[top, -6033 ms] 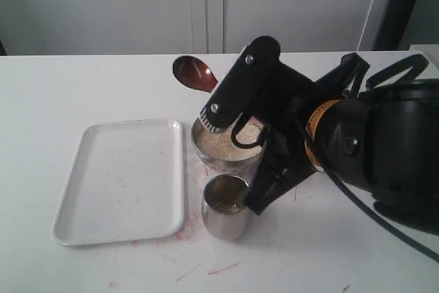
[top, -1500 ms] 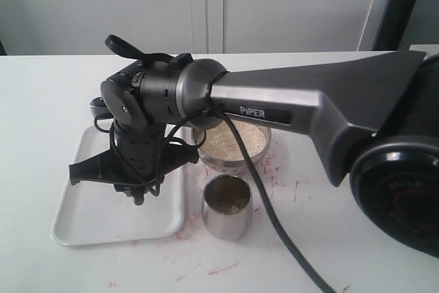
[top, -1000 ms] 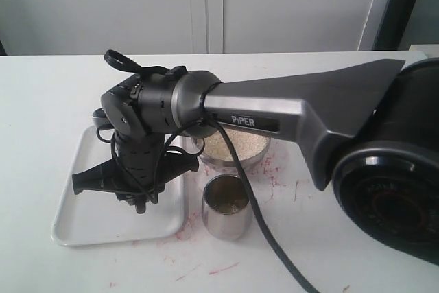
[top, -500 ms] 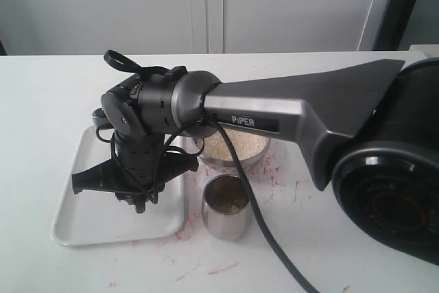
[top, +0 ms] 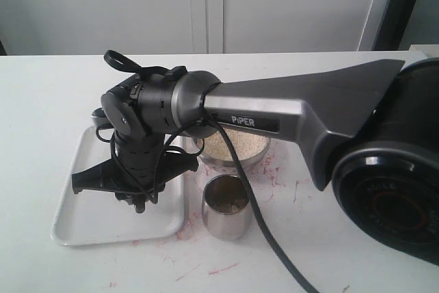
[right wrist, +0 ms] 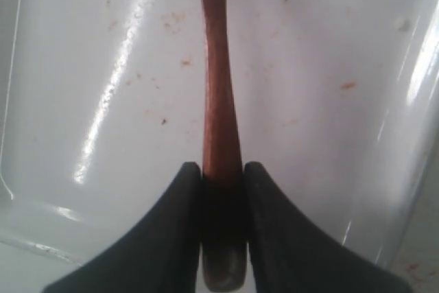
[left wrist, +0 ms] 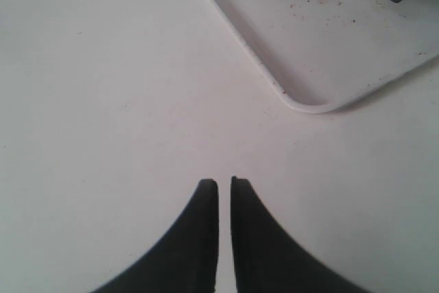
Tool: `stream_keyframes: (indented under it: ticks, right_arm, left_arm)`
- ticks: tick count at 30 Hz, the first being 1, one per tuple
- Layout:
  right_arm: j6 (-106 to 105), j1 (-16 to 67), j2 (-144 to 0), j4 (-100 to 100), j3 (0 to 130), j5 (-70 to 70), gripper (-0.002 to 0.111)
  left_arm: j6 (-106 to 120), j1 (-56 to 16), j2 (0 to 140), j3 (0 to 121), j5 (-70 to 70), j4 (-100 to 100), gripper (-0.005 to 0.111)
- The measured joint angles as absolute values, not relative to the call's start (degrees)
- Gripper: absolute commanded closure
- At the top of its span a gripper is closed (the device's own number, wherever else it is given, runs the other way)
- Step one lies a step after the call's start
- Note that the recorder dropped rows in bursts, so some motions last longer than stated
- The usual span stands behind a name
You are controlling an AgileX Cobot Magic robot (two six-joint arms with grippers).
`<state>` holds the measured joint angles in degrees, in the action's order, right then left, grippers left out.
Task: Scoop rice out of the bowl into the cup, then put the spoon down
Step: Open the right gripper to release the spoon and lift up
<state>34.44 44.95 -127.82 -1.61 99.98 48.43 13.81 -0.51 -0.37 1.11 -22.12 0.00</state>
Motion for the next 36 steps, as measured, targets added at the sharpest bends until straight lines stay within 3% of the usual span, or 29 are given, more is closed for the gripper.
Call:
stream_keyframes:
  ticks: [15,23,36]
  right_arm:
    - [34.4,45.0,-127.8,-1.6,100.0,47.9,0.083]
    - [33.9,45.0,-126.3,-1.6,100.0,47.6,0.108]
    - [28.6,45.0,-114.1,-2.8,100.0,46.7,0.108]
  left_arm:
    - [13.8,-0.5,-0.4,1.1,-22.1,0.0,0.092]
    - [13.8,-0.5,-0.4,1.1,-22.1,0.0,0.092]
    - [13.8,-0.5,-0.4,1.1,-22.1,0.0,0.092]
